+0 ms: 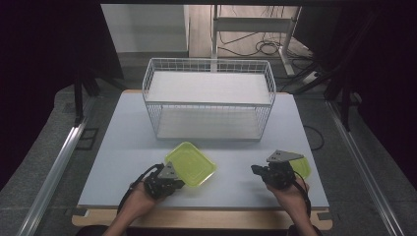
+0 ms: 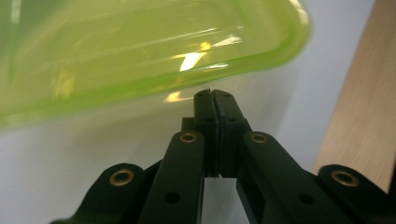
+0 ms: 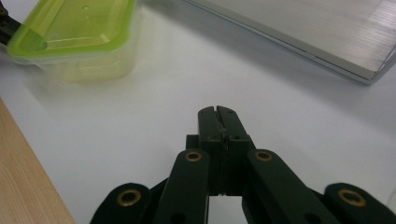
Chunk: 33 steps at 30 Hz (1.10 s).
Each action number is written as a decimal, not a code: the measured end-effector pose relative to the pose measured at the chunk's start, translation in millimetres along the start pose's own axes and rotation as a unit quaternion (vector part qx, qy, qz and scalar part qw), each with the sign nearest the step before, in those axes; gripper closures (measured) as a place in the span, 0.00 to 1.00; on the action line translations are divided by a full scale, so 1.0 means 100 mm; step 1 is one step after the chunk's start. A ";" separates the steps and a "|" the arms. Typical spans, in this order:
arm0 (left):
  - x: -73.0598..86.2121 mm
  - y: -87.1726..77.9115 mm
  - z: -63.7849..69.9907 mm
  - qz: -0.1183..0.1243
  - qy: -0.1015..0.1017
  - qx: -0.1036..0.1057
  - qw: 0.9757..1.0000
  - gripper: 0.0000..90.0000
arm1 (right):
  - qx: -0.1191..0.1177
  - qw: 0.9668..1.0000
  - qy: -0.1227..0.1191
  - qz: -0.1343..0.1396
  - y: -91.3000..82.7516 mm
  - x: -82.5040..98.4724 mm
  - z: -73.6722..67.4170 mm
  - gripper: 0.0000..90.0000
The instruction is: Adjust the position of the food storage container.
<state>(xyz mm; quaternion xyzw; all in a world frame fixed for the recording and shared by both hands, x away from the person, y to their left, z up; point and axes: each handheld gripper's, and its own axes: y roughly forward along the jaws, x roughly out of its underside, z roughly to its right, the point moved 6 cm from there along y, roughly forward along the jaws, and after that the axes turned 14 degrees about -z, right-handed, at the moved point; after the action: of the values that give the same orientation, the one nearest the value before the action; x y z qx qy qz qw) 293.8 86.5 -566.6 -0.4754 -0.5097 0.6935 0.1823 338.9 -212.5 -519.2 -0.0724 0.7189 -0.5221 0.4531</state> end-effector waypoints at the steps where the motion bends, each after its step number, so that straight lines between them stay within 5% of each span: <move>1: -0.03 0.00 0.01 0.003 0.002 0.000 1.000 0.97 | 0.001 1.000 -0.001 -0.001 0.01 0.00 0.00 1.00; 4: 0.01 -0.10 -0.03 0.000 0.003 -0.015 1.000 0.97 | 0.000 1.000 -0.001 -0.002 0.00 0.01 0.00 1.00; 10: 0.19 -0.36 -0.54 0.010 -0.069 -0.070 0.995 1.00 | -0.010 1.000 0.008 0.003 0.00 -0.03 0.00 1.00; 11: 0.19 -0.36 -0.54 0.010 -0.069 -0.070 0.995 1.00 | -0.010 1.000 0.008 0.003 0.00 -0.03 0.00 1.00; 12: 0.21 -0.37 -0.73 0.011 -0.090 -0.081 0.993 1.00 | -0.016 1.000 0.009 0.000 0.02 -0.05 -0.02 1.00; 13: 0.21 -0.37 -0.73 0.011 -0.090 -0.081 0.993 1.00 | -0.016 1.000 0.009 0.000 0.02 -0.05 -0.02 1.00; 14: 0.20 -0.33 -0.89 0.004 -0.102 -0.095 0.990 1.00 | -0.018 1.000 0.004 -0.001 0.04 -0.06 -0.04 1.00; 18: 0.13 -0.22 -1.05 0.002 -0.114 -0.086 0.990 1.00 | -0.023 1.000 0.000 -0.006 0.07 -0.07 -0.08 1.00; 23: 0.08 -0.13 -0.97 0.000 -0.098 -0.060 0.993 0.99 | -0.030 1.000 -0.003 -0.008 0.10 -0.07 -0.11 1.00; 33: 0.07 -0.15 -0.70 0.002 -0.078 -0.029 0.997 0.98 | -0.046 0.999 -0.009 -0.024 0.22 -0.15 -0.23 1.00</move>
<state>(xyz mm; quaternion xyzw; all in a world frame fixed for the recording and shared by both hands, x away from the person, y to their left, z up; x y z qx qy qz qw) 346.5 135.4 -558.4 -0.4262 -0.5415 0.7134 0.1271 338.9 -178.5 -527.0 -0.1150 0.7358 -0.4988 0.4435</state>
